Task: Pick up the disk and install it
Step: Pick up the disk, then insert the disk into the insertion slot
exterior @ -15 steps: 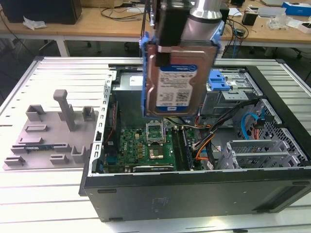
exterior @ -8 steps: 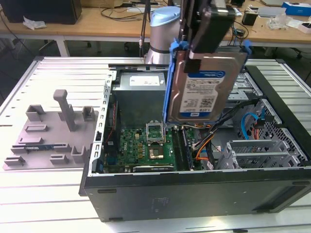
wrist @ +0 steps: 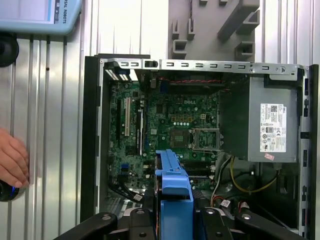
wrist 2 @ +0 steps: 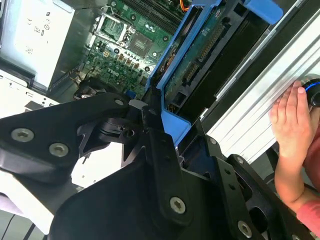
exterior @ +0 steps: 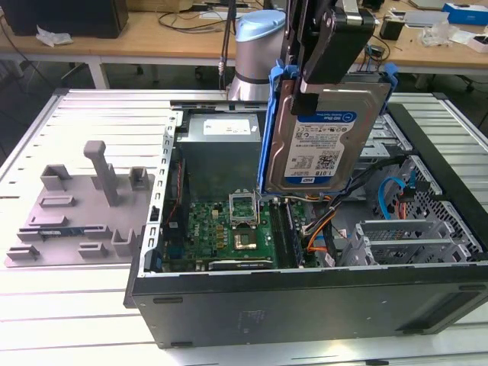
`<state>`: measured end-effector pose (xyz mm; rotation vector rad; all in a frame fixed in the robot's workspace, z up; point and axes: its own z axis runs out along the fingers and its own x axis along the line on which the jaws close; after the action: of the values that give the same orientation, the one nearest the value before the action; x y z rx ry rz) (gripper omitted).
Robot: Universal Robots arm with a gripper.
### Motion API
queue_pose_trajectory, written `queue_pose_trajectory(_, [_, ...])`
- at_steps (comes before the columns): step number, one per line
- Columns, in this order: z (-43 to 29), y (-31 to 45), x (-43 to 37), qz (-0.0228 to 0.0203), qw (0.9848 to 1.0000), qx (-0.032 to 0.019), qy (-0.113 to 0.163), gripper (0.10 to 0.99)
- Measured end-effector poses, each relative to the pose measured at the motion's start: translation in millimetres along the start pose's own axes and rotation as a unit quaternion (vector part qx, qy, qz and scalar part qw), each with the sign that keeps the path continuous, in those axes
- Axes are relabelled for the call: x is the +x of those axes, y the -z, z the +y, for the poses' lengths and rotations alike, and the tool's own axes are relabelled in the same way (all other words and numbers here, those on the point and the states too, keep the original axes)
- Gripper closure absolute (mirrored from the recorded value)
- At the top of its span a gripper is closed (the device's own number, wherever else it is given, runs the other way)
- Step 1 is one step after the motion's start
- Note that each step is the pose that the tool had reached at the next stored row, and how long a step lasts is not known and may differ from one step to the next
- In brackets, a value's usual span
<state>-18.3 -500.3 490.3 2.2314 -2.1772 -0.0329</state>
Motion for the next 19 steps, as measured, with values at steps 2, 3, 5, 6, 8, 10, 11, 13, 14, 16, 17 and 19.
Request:
queue_pose_trajectory(2, [0.0, 0.0, 0.0, 0.0, 1.0, 0.0, 0.0, 0.718])
queue_pose_trajectory(3, [-0.1, 0.0, 0.0, 0.0, 1.0, 0.0, 0.0, 0.718])
queue_pose_trajectory(5, [-0.2, 0.0, 0.0, 0.0, 1.0, 0.0, 0.0, 0.718])
queue_pose_trajectory(6, [-0.1, 0.0, 0.0, 0.0, 1.0, 0.0, 0.0, 0.718])
queue_pose_trajectory(8, [-0.2, 0.0, 0.0, 0.0, 1.0, 0.0, 0.0, 0.718])
queue_pose_trajectory(10, [-0.2, 0.0, 0.0, 0.0, 1.0, 0.0, 0.0, 0.718])
queue_pose_trajectory(11, [-0.2, 0.0, 0.0, 0.0, 1.0, 0.0, 0.0, 0.718])
queue_pose_trajectory(13, [0.0, 0.0, 0.0, -0.0001, 1.0, 0.0, 0.0, 0.718])
queue_pose_trajectory(14, [0.4, -0.1, 0.0, -0.0006, 1.0, 0.0001, 0.0, 0.718])
queue_pose_trajectory(16, [1.1, -0.2, 0.1, -0.0039, 1.0, 0.0005, 0.0, 0.718])
queue_pose_trajectory(17, [1.5, -0.2, 0.3, -0.0068, 1.0, 0.0008, 0.0, 0.718])
queue_pose_trajectory(19, [1.8, -0.4, 0.9, -0.0093, 1.0, 0.0016, 0.0, 0.718])
